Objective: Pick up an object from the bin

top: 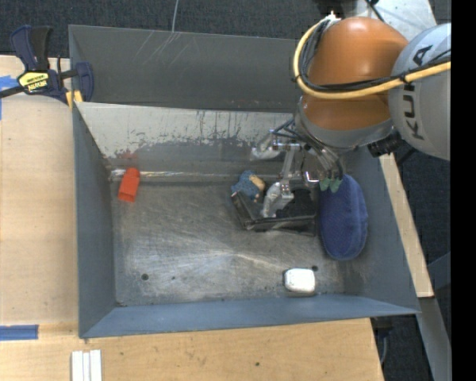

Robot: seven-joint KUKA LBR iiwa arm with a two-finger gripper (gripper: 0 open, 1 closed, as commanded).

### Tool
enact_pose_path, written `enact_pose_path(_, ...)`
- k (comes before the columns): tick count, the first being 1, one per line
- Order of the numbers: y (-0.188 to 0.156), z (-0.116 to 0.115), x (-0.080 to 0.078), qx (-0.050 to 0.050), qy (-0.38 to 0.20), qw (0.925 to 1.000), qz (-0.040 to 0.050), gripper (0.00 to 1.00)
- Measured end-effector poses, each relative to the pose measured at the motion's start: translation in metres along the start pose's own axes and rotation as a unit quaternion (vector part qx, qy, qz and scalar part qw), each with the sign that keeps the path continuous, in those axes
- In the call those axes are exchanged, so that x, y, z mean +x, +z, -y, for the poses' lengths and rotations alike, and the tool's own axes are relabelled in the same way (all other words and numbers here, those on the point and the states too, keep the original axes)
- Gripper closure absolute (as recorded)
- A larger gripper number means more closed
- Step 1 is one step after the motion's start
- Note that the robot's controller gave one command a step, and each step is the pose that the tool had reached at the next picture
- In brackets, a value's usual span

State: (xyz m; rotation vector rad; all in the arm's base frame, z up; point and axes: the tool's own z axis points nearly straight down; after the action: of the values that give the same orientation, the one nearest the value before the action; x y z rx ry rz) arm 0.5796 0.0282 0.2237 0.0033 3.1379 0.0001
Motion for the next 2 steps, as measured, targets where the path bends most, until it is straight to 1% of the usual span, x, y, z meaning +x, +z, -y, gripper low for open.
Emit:
enact_pose_path(1, 0.1322, 0.0287, -0.0081, -0.002, 0.042, 0.9991, 0.0089, 0.00)
enact_pose_path(2, 0.1312, 0.0284, -0.0099, -0.002, 0.043, 0.9990, 0.0116, 1.00)
